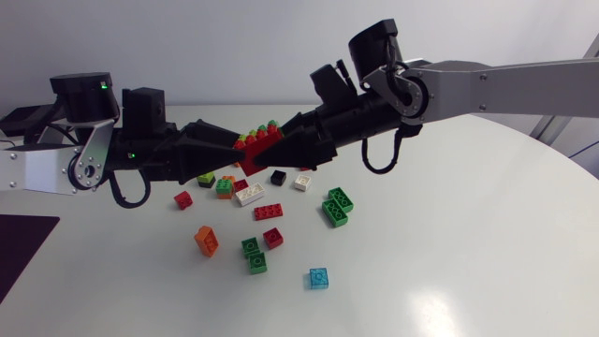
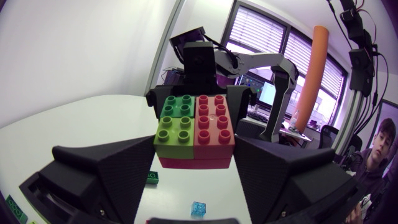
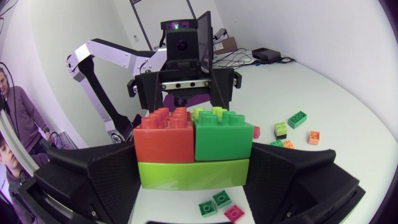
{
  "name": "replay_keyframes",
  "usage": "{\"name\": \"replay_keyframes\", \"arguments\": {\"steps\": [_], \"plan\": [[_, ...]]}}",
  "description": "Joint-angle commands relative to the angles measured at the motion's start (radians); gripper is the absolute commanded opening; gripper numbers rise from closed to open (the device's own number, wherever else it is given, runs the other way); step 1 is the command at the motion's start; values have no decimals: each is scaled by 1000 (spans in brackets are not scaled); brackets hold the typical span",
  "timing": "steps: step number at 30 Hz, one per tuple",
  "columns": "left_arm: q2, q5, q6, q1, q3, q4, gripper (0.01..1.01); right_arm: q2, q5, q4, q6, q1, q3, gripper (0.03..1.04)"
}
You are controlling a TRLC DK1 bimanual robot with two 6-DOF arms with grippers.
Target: Disassemble duplo
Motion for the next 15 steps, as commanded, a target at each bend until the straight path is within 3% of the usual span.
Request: {"name": "replay_keyframes", "arguments": {"steps": [1,15], "plan": [[-22,0,-17,6,-15,16,297,21,-28,-2,12,32,10,897],[-26,0,-17,31,-12,24,297,24,-26,-8,7,39,10,893]]}}
